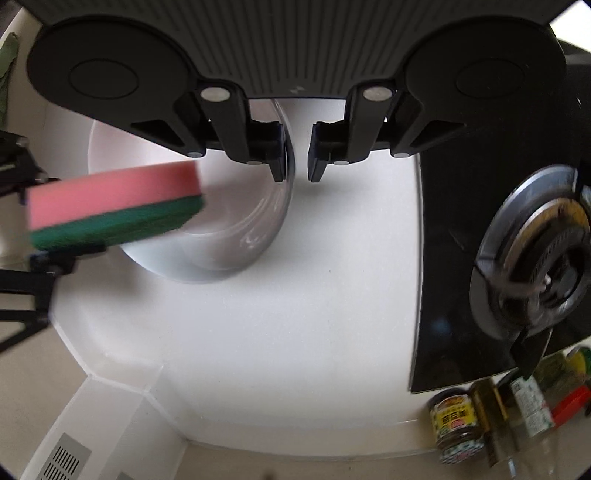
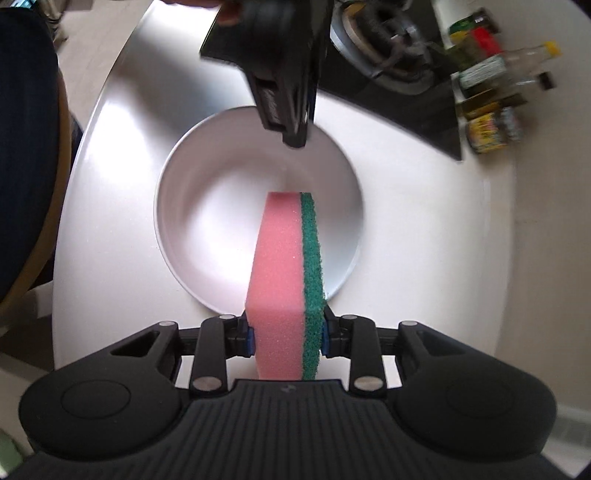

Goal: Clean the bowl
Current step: 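Rub the sponge around the bowl interior with the right tool while the left tool holds the rim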

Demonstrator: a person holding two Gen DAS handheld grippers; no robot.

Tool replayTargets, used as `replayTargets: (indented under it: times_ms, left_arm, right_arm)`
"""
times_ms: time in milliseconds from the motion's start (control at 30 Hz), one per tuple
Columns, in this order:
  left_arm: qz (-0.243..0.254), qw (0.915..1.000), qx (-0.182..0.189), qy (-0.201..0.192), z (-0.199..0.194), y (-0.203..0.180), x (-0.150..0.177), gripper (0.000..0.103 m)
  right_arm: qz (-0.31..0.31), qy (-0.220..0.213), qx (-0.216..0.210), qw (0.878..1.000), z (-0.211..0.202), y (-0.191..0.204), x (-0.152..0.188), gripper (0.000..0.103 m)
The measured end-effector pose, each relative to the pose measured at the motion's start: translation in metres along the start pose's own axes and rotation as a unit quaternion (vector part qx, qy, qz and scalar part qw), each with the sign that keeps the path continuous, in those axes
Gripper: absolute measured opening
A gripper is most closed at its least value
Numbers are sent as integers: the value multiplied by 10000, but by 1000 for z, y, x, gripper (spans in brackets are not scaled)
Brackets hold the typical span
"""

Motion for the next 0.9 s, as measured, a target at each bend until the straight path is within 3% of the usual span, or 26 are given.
replayTargets:
  times_ms: [167, 367, 567, 767, 900]
  left_arm:
    - [-180, 9996, 199, 25, 0, 5, 6, 13]
    - [-328, 9988, 367, 19, 0, 10, 9, 13]
    - [-357, 9985, 404, 22, -1, 11, 10, 13]
    - [-354, 9986, 382, 57, -1, 9, 11, 13]
    - [-392, 9984, 397, 79, -4, 9, 15, 13]
  right_arm:
    - [-126, 358, -194, 9991, 8, -8, -24, 26]
    - [346, -154, -445, 9983, 0, -32, -26, 33]
    - [337, -480, -524, 9969, -8, -26, -11, 33]
    - [933, -883, -584, 9900, -12, -37, 1, 33]
    - [931, -1011, -473, 9894, -9, -32, -1, 31]
Point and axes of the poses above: each gripper's, at about its wrist camera, not at the fingertips, and z roughly the way its jaws point, y to its left, x to its underside, the point moved 1 cm from there along z, roughly the way its jaws point, and after that the axes turned 13 degrees about y, right-handed, at the moved point
